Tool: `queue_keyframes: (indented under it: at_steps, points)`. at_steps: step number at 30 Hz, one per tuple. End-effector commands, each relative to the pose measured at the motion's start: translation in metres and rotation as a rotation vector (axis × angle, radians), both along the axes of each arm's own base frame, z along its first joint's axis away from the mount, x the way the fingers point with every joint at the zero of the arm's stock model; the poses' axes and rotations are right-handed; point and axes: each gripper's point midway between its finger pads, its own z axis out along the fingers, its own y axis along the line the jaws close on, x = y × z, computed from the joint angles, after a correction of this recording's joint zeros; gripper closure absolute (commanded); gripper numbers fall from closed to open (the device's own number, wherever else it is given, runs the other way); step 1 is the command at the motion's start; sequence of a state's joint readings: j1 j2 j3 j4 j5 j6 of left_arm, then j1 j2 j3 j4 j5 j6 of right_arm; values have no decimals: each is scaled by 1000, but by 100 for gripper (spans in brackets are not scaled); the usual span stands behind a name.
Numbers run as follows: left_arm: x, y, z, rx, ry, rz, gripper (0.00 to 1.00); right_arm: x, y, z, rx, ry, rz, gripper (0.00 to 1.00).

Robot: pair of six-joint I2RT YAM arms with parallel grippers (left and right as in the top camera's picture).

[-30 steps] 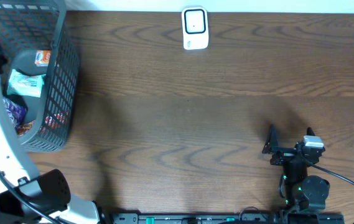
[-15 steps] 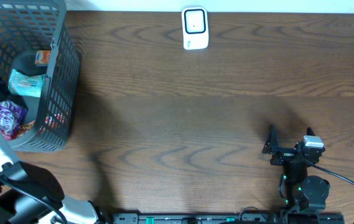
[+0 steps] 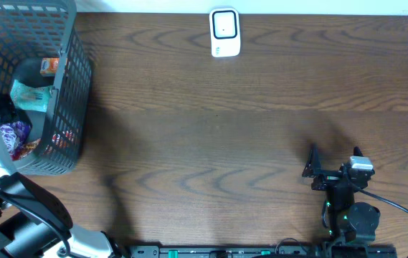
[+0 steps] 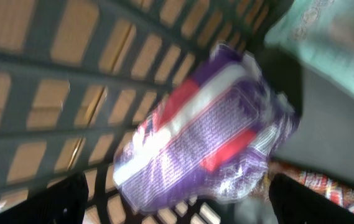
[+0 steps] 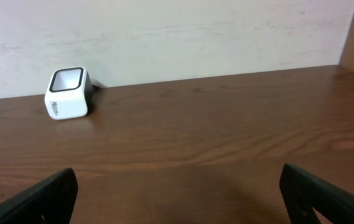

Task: Scan the item barcode
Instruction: 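Reach the left gripper into the basket and grasp the purple snack box, then lift the purple box out and place it on the table center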

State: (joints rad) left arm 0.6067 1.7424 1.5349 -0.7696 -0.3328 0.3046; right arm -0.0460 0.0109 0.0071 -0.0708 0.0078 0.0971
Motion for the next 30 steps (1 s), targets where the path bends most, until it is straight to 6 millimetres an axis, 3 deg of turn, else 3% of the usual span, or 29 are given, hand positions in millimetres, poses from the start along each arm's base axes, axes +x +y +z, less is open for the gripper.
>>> queue_keyframes:
  at_steps: [1, 12, 17, 19, 20, 21, 26, 28, 30]
  points:
    - [7, -2, -13, -64, -39, -39, 8, 0, 2, 0, -9, 0, 8, 1]
    - [12, -3, -66, -158, 57, -89, 15, 0, 2, 0, -9, 0, 8, 1]
    - [13, -1, -67, -155, 51, -88, 55, 0, 2, 0, -9, 0, 8, 1]
    - [12, -1, -67, -156, 53, -85, 87, 0, 2, 0, -9, 0, 8, 1]
    - [12, -1, -67, -158, 55, -84, 93, 0, 2, 0, -9, 0, 8, 1]
    - [11, -2, -67, -159, 57, -84, 92, 0, 2, 0, -9, 0, 8, 1]
    - [6, -6, -44, -140, 29, -86, 93, 0, 2, 0, -9, 0, 8, 1]
    - [14, -11, -18, -129, -69, -90, 93, 0, 2, 0, -9, 0, 8, 1]
    - [37, -27, 24, -159, -271, -158, 93, 0, 2, 0, -9, 0, 8, 1]
